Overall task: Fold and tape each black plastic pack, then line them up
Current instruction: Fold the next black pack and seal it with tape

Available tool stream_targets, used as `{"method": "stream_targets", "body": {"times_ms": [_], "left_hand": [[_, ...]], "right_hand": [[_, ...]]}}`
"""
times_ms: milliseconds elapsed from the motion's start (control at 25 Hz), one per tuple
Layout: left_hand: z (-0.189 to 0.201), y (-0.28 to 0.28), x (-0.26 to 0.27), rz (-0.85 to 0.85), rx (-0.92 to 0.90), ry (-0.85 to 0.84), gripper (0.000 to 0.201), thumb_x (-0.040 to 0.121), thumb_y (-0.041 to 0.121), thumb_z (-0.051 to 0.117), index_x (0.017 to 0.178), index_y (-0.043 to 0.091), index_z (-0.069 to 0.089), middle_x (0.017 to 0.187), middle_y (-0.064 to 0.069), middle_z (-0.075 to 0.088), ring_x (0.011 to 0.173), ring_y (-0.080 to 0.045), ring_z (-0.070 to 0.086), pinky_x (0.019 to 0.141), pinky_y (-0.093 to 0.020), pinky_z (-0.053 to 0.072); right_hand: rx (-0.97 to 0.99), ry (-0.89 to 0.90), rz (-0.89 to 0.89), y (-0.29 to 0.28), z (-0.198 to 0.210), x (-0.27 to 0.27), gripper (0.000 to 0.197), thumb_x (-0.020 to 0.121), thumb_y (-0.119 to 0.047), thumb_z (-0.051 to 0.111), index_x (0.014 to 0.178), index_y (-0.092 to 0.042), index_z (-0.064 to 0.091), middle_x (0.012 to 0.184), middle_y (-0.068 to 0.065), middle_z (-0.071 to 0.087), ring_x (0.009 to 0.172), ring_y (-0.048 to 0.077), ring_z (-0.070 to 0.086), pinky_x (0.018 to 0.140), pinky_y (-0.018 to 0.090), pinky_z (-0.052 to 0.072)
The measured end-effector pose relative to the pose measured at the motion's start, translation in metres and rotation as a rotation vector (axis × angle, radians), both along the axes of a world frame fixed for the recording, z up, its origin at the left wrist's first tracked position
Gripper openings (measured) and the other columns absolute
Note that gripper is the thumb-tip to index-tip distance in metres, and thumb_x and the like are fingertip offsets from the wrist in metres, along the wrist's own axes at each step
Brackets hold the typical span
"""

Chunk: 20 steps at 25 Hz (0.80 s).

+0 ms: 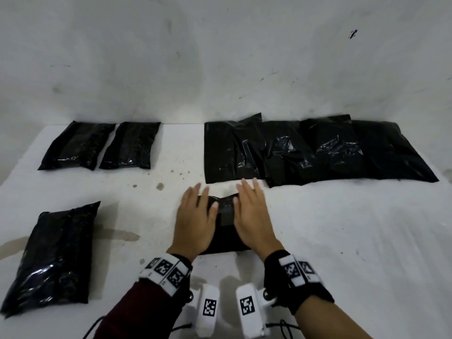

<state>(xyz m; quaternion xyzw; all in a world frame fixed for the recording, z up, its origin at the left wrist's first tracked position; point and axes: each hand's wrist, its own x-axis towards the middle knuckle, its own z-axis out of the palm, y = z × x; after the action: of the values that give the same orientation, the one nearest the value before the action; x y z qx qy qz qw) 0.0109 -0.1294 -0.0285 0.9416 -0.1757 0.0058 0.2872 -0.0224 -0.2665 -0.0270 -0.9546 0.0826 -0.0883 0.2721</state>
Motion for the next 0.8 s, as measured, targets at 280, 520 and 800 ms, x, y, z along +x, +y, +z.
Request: {"method": "stream_targets", "body": {"times_ms": [280, 520, 800], "left_hand": [[-0.038, -0.015, -0.004, -0.115, 0.184, -0.055, 0.056, 0.095, 0.036, 0.014, 0.144, 0.014, 0.029, 0.151, -0.007, 0.028, 0.141, -0.020, 0.017, 0.116, -0.039, 0.011], [-0.039, -0.015, -0.002, -0.112, 0.154, -0.034, 0.058, 0.092, 0.041, 0.010, 0.146, 0.021, 0.019, 0.154, 0.002, 0.013, 0.144, -0.016, 0.008, 0.117, -0.034, 0.001], [-0.039, -0.004, -0.003, -0.028, 0.117, 0.053, 0.085, 0.080, 0.066, 0.004, 0.148, 0.015, 0.001, 0.152, 0.005, -0.015, 0.141, -0.013, -0.016, 0.113, -0.029, -0.012]], "right_hand": [[-0.211, 0.222, 0.094, 0.003, -0.026, -0.001, 0.076, 0.081, -0.045, -0.014, 0.151, -0.018, 0.003, 0.159, -0.002, -0.003, 0.145, 0.011, -0.011, 0.112, 0.030, -0.018], [-0.125, 0.244, 0.106, 0.001, -0.028, 0.002, 0.072, 0.085, -0.046, -0.007, 0.151, -0.020, 0.005, 0.159, -0.005, -0.005, 0.144, 0.007, -0.012, 0.113, 0.028, -0.017], [-0.071, 0.201, -0.050, 0.002, -0.028, -0.005, 0.086, 0.080, -0.062, 0.001, 0.150, -0.012, -0.005, 0.157, 0.001, -0.014, 0.142, 0.010, -0.018, 0.114, 0.032, -0.017]]}}
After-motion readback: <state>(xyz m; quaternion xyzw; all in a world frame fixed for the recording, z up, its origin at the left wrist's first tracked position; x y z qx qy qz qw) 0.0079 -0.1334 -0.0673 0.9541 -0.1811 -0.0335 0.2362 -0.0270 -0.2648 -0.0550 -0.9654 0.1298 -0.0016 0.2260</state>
